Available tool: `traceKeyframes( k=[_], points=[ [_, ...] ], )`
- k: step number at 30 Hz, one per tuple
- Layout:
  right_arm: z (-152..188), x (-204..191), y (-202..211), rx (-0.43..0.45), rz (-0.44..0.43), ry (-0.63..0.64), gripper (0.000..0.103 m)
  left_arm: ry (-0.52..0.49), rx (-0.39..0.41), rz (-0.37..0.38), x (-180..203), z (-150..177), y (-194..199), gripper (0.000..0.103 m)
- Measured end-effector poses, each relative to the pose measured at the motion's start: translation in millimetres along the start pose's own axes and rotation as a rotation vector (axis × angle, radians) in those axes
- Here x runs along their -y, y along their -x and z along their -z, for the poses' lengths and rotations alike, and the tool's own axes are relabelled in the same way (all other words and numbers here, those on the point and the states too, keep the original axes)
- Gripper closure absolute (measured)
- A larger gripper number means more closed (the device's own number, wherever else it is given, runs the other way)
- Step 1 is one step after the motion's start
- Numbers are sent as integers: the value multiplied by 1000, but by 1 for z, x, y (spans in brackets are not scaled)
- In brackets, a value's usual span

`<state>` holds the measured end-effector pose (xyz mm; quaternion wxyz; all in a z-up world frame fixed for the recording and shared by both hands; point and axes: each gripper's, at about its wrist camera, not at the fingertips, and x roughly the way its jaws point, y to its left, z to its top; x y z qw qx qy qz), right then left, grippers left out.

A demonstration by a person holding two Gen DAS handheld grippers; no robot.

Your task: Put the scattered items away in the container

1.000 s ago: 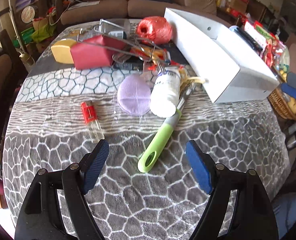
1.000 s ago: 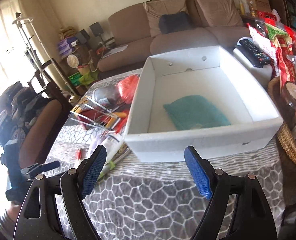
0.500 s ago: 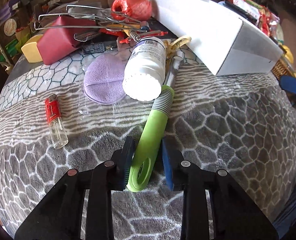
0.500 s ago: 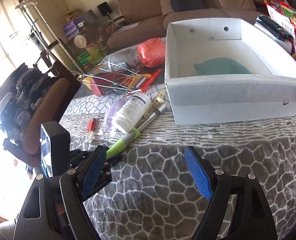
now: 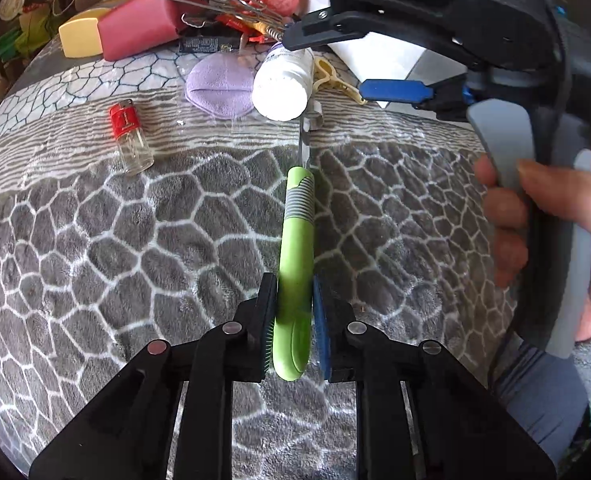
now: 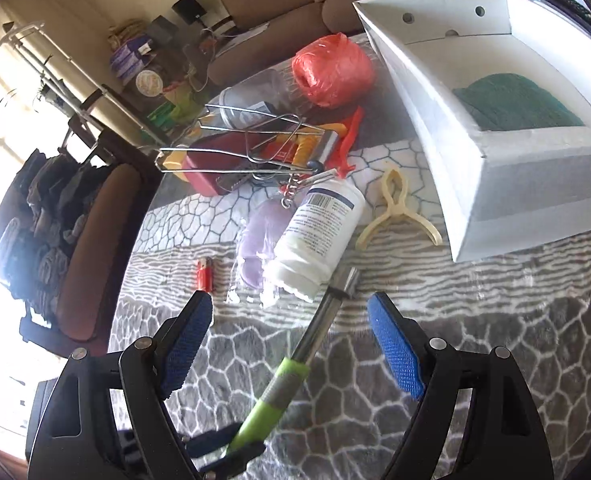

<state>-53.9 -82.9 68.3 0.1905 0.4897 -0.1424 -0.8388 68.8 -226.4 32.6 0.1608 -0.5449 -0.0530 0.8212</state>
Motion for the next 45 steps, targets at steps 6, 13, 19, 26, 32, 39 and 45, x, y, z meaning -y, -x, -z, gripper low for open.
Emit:
traceKeyframes(
  k=[6,13,19,26,32,39,45],
  points=[
    [-19,-4,-45,-23,140,0,20,-12,78,-21,7,-12,1,65],
    [-20,3,-67,-59,187,12,40,40,28,16,9,-25,-22,86],
    [-17,5,-39,-79,112,24,48,82,48,22,5,-22,-13,88],
    [-12,21,14,-85,33,5,48,165,82,90,-2,-19,12,89],
    [3,31,56,-62,-23,2,49,239,113,164,-16,-12,43,89],
    [-4,52,111,26,-73,-28,49,185,212,173,19,-54,94,89],
    [-22,78,165,128,-116,-64,50,117,296,173,64,-114,130,89]
  ],
)
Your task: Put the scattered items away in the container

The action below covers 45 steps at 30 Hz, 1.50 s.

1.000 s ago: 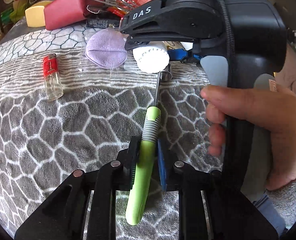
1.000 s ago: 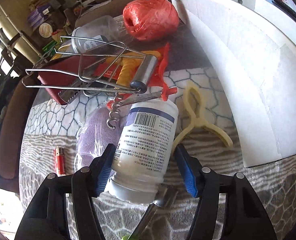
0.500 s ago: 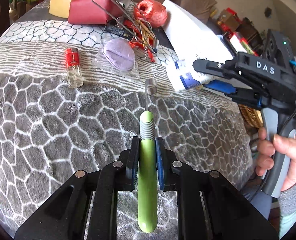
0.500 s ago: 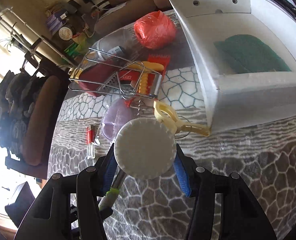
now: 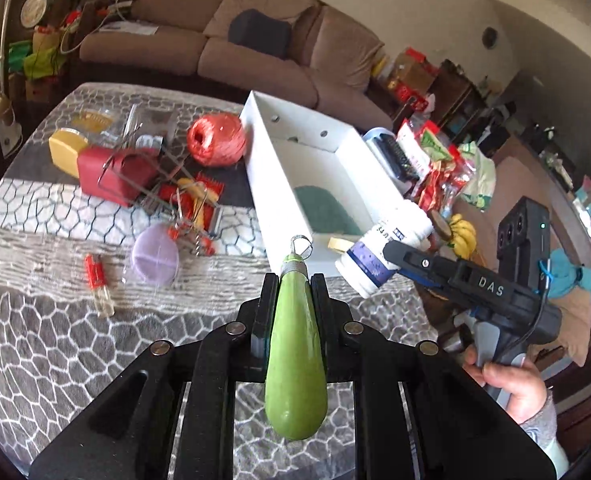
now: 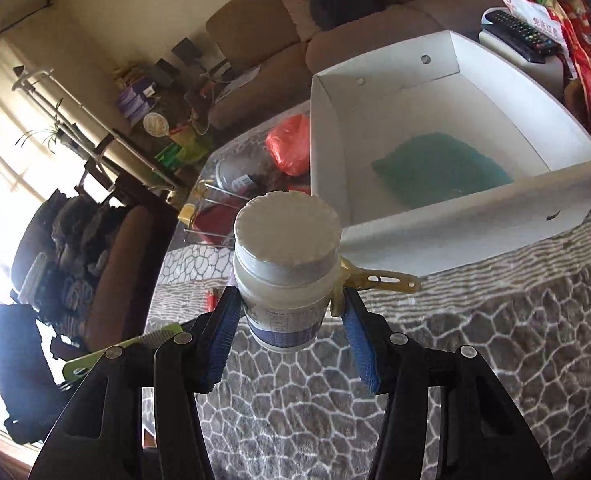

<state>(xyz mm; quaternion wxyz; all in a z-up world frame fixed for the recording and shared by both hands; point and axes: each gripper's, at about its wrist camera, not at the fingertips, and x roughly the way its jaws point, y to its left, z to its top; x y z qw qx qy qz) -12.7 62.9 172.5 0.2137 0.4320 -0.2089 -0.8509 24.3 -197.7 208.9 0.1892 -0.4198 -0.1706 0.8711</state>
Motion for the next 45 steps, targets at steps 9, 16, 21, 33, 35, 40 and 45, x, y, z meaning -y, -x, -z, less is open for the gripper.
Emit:
traceKeyframes(
  k=[9,16,21,33,35,40,45],
  points=[
    [-62,50,48,86,135,19,83,-90,17,-32,84,-68,-66,89],
    [-27,120,47,22,150,-36,83,-141,-84,-93,104,-76,-147,89],
    [-4,161,49,-1,138,-108,75,-119,-115,-117,105,-81,-199,89],
    [5,159,36,-38,161,17,64,11,-263,-36,152,-89,-333,61],
    [13,156,29,-60,159,35,64,42,-349,-43,151,-77,-350,32],
    [27,153,25,-95,184,81,64,49,-325,21,145,-65,-319,30],
    [32,154,31,-87,176,63,58,16,-223,35,119,-72,-232,24]
  ],
)
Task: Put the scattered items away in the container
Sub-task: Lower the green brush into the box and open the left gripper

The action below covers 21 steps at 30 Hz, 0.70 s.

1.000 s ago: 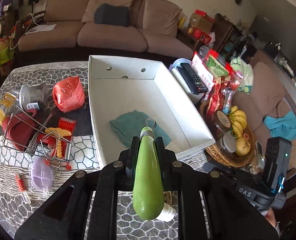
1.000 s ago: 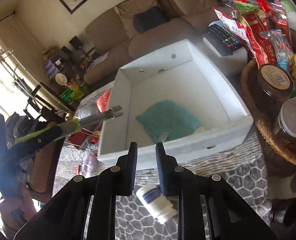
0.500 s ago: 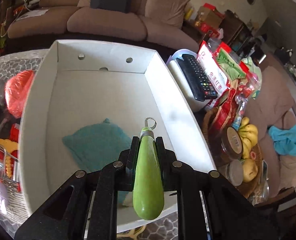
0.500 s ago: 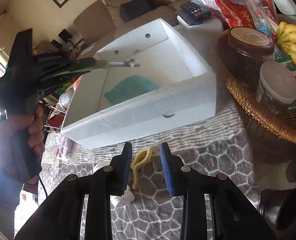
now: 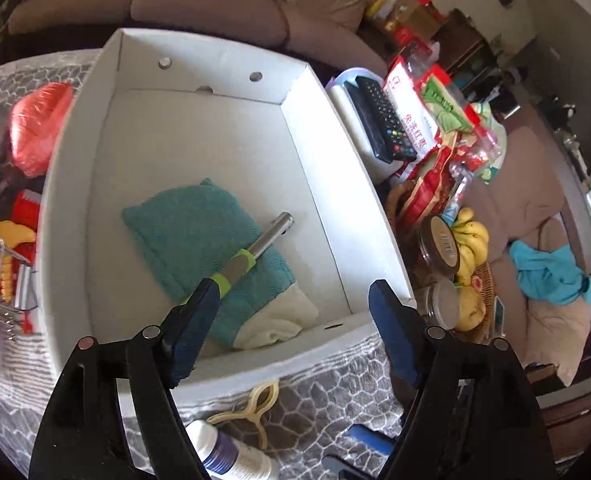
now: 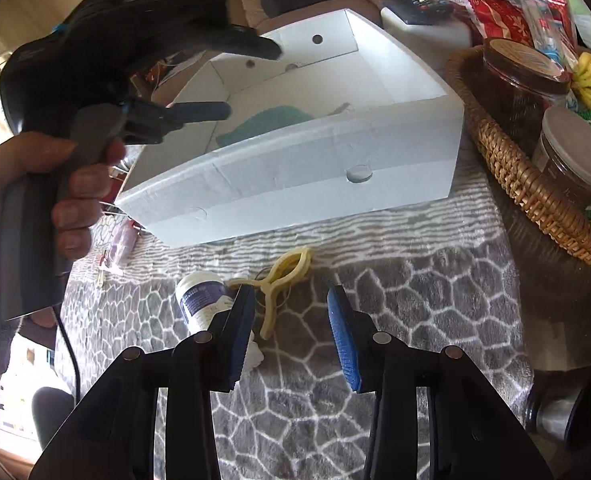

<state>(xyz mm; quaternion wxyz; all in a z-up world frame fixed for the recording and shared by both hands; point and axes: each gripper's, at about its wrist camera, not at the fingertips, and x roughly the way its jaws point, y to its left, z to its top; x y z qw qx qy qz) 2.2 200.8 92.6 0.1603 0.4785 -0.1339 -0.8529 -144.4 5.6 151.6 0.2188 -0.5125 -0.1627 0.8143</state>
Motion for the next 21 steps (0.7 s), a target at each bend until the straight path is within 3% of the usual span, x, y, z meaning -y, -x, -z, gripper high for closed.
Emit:
traceKeyframes(
  k=[1,4,7,11,13,16,19,21],
  points=[
    [1,-2,0,-2,-2,5,53,-8,22,7,-7,8,18,18],
    [6,-7,-3,-12,21,18,45,-33,65,-26,-32,43,65,17],
    [8,-5,-11,-22,26,-29,43,-40,94,-64,-54,90,92,17],
    [15,6,-24,-36,-16,-144,43,14,71,-49,-78,150,87,16],
    [17,-2,-26,-42,-42,-131,43,15,31,-23,-82,172,74,16],
    [25,-12,-23,-59,-47,-98,39,-138,30,-29,-66,195,56,16],
    [29,-8,-10,-41,-55,-145,26,-395,30,-105,-34,211,38,16],
    [29,-3,0,-18,-53,-162,24,-514,33,-149,-16,219,26,16]
  ],
)
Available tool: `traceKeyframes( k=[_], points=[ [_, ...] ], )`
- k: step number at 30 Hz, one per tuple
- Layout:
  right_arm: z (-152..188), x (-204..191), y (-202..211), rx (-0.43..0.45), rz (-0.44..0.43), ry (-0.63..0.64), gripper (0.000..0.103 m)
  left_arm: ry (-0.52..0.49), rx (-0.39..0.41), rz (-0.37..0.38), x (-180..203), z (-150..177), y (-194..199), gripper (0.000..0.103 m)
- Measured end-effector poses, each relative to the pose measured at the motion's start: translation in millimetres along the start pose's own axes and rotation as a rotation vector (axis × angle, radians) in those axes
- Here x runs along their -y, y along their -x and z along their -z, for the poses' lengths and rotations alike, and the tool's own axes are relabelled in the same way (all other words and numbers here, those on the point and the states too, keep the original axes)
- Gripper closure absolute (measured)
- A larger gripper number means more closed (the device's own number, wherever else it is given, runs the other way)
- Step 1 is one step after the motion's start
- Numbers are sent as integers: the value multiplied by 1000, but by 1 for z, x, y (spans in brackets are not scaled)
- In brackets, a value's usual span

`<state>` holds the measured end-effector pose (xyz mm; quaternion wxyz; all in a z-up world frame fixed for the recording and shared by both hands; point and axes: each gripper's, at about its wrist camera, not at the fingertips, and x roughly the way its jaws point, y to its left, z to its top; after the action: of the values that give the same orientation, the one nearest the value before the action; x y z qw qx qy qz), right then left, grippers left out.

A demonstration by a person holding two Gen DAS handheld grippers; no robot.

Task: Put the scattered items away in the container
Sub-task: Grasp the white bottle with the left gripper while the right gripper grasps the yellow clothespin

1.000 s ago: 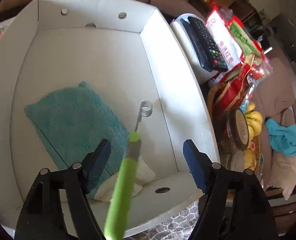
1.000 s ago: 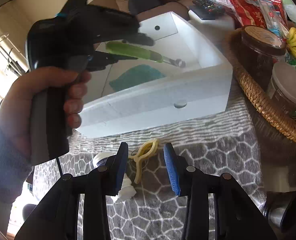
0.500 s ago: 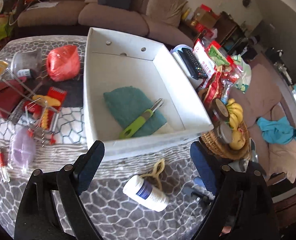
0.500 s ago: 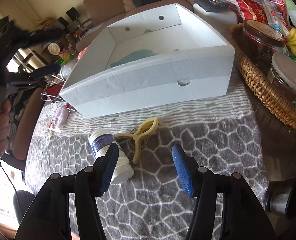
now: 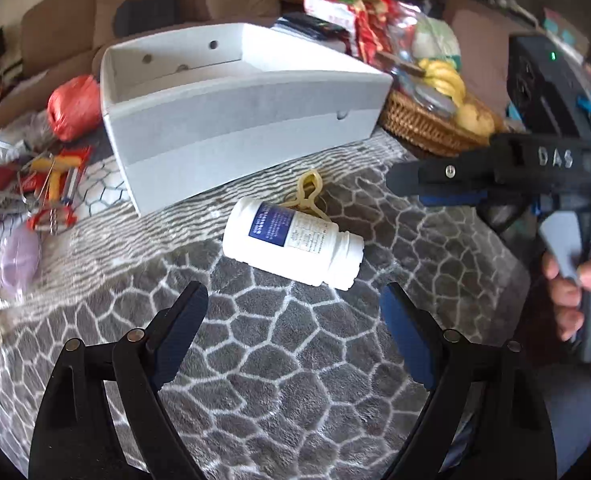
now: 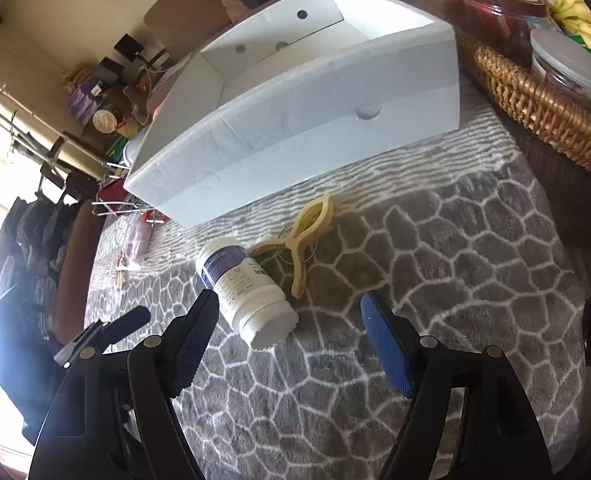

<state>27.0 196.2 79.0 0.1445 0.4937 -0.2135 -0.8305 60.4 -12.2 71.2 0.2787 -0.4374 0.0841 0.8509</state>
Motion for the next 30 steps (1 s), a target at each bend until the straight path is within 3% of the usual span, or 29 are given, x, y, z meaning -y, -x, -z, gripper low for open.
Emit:
traceKeyframes(
  k=[3,4,12,15,18,19,23,24,26,27,28,30],
  points=[
    [-1,9,8,12,-18,-35,21,-75,26,-29,16,-4,-13,10],
    [-1,12,8,10,-28,-49,20,-71,27,-14,16,-7,-17,7],
    [-6,23,-7,-14,-34,-76,18,17,-21,31,-2,-21,-55,8],
    [-9,20,-17,-26,-25,-64,18,51,12,60,-10,-21,-54,15],
    [-17,13,-26,-26,-10,-41,18,86,22,93,-19,-19,-49,54],
    [-21,11,-30,-28,-8,-39,18,99,25,101,-23,-19,-47,60],
    [-38,3,-47,-41,30,-24,18,130,15,145,-40,-16,-40,64],
    [-42,2,-52,-50,49,-22,18,117,6,140,-41,-17,-39,63],
    [-47,2,-57,-45,67,-29,18,79,8,91,-40,-17,-34,41],
    [-49,3,-58,-45,79,-34,18,63,21,67,-39,-17,-32,16],
    [-50,4,-58,-44,97,-37,18,52,44,49,-38,-18,-29,8],
    [-48,4,-60,-43,100,-30,18,52,68,39,-39,-20,-26,6]
  ],
)
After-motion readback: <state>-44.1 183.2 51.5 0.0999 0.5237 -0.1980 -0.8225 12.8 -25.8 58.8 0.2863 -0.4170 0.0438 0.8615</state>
